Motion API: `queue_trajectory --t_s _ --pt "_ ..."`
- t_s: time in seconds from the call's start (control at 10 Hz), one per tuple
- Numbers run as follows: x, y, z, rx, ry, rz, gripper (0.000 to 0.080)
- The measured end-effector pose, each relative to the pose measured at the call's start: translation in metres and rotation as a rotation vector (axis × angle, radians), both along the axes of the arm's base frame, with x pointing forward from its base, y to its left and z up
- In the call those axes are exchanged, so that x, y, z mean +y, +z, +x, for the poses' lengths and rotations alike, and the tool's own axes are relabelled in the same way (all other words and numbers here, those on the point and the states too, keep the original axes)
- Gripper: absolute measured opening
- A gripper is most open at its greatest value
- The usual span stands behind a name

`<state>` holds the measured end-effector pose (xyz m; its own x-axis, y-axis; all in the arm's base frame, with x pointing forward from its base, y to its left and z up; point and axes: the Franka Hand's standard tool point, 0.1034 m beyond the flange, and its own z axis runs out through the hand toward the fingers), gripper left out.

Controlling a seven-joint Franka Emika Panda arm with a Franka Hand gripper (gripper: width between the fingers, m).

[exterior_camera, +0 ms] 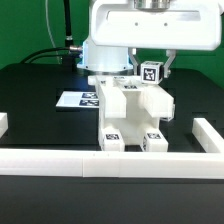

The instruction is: Assemble chair

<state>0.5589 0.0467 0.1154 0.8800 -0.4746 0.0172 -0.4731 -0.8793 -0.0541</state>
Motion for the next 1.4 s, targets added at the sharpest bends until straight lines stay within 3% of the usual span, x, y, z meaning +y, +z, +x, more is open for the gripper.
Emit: queue_trajectory --t_s 0.6,0.8,0.9,1.0,1.4 --pt "0.006 -0.0002 -0.0004 0.02 -0.389 0.047 0.0269" --pt "0.0064 -0.0003 -0.0004 0.021 -0.409 0.049 0.0269" --pt "0.0064 -0.0003 -0.0004 0.019 -0.37 0.047 0.0469" --pt "0.0072 0.0 -0.0006 0.022 -0.351 0.047 0.0585" --pt "0.0096 0.0003 0.0005 -0.011 0.041 0.029 0.0646"
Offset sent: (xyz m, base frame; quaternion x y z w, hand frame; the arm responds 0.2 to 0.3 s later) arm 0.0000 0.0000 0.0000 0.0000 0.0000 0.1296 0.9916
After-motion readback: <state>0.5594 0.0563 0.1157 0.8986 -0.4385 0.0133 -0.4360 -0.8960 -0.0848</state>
